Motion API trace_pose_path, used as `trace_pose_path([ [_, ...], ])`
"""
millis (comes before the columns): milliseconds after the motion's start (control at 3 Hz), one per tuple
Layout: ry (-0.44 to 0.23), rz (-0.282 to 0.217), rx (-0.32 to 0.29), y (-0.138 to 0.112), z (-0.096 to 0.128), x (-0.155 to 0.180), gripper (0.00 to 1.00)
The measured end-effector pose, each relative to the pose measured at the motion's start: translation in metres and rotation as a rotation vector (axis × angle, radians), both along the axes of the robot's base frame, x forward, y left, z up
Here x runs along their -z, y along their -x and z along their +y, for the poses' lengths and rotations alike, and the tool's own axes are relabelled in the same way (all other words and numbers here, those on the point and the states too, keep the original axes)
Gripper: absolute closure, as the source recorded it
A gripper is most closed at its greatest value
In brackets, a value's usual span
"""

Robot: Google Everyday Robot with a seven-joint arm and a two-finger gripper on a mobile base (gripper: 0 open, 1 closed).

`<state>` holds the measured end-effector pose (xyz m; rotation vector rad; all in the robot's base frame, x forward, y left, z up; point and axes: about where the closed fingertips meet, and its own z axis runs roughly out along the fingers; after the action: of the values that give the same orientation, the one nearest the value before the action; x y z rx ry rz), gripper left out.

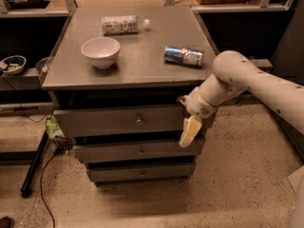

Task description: Open top drawer

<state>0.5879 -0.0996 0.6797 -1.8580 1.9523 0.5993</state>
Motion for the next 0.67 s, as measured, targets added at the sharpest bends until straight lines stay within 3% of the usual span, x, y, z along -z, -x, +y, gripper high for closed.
trace_pose_path([
  [333,-0.006,0.006,-0.003,0.002,-0.001,-0.001,0.0],
  [667,-0.068,0.02,-0.022,0.031,-0.008,-0.018,0.0],
])
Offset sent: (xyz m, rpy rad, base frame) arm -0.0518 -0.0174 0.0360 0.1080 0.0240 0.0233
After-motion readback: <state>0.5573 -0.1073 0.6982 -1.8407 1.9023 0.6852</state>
